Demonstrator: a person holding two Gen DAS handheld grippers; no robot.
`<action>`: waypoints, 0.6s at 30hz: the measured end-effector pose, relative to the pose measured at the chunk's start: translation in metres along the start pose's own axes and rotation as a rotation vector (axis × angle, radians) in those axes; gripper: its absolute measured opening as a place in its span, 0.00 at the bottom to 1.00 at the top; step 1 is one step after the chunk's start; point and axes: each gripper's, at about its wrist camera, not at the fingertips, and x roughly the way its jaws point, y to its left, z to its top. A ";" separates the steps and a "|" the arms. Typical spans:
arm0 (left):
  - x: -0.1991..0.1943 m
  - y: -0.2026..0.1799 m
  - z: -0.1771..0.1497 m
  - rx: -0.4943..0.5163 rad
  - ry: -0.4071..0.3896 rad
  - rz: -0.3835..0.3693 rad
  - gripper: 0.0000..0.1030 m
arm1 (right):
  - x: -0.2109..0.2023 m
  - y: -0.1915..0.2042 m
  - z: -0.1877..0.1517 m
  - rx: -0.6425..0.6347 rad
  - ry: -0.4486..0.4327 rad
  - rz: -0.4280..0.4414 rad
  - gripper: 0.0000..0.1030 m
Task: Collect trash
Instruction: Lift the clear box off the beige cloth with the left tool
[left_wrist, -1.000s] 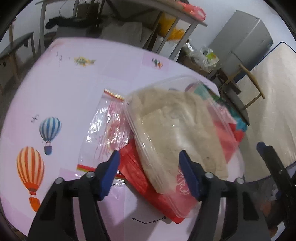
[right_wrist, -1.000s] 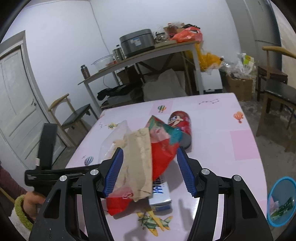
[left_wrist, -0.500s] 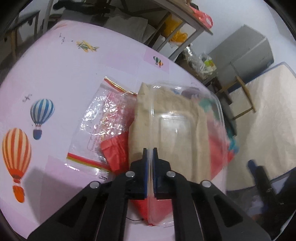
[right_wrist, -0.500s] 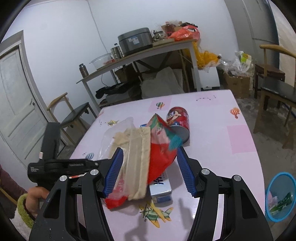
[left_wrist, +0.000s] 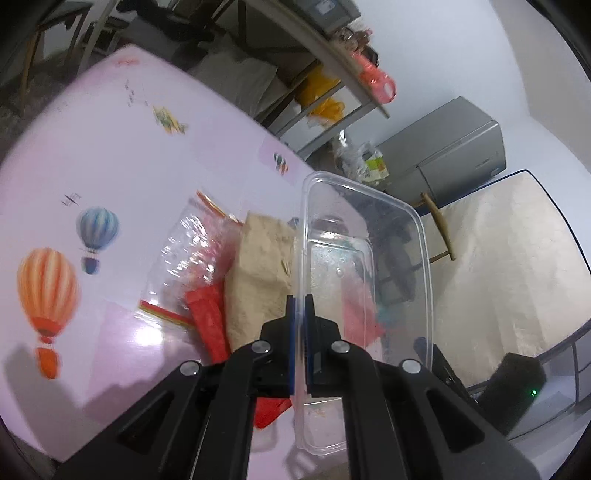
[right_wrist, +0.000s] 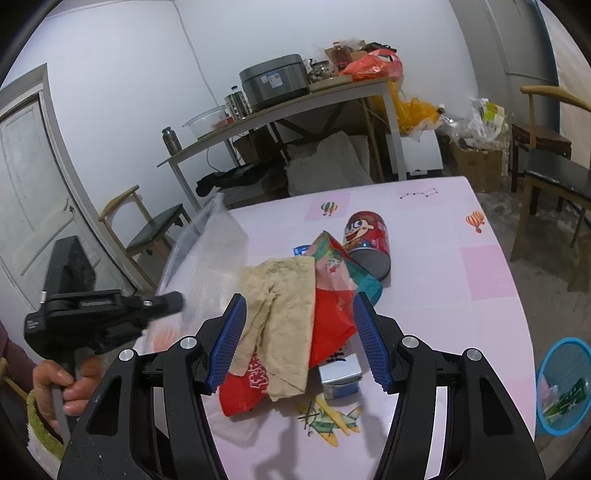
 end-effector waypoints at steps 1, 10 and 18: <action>-0.008 0.001 0.000 0.011 -0.009 0.013 0.03 | 0.000 0.002 0.000 -0.002 0.001 0.002 0.55; -0.071 0.056 -0.004 0.043 -0.004 0.293 0.03 | 0.004 0.019 -0.006 -0.022 0.025 0.004 0.55; -0.062 0.088 -0.022 0.019 0.042 0.360 0.04 | -0.006 0.015 -0.007 -0.031 0.038 -0.034 0.58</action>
